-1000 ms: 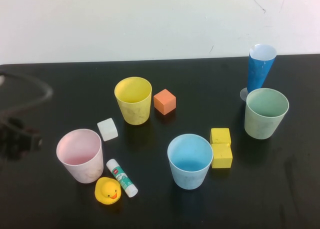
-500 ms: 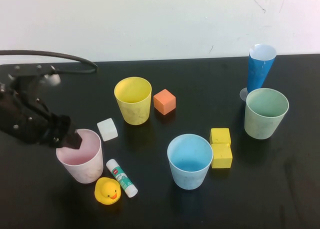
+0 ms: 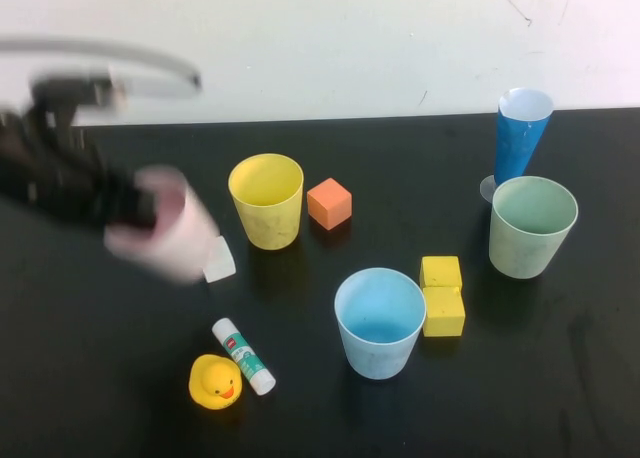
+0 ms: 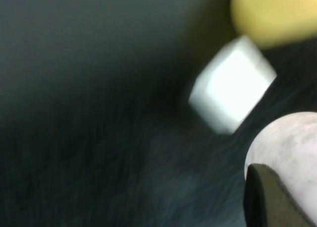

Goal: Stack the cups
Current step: Place the pink cup on the yellow cup

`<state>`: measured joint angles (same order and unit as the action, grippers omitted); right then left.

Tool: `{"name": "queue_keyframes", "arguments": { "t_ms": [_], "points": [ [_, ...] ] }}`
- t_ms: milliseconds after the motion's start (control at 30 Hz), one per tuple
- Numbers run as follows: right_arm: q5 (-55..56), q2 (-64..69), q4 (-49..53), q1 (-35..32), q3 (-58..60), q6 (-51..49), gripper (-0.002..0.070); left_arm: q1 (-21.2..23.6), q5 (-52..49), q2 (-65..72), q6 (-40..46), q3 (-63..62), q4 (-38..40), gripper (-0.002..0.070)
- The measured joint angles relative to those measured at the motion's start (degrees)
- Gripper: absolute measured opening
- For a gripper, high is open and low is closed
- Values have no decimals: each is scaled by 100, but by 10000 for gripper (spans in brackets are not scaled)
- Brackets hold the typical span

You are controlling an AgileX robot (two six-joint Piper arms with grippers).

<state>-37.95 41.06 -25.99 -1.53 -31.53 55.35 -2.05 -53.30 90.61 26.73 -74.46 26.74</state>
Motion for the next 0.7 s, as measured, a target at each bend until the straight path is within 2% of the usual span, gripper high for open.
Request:
{"name": "queue_keyframes", "arguments": {
  "t_ms": [100,233,500,700],
  "points": [
    [-3,0,-10,0,0,0,-1,-28,-50,14,0,-833,361,18],
    [-13,27,-21,0,0,0,-1,-272,-209,327,-66,-1810,349,18],
    [-13,27,-30,0,0,11,-1,-1014,-402,1477,-378,-2876,-590,18],
    [-13,27,-57,0,0,151,-1,-1311,-410,1921,-767,-3092,-1313,20]
  ]
}}
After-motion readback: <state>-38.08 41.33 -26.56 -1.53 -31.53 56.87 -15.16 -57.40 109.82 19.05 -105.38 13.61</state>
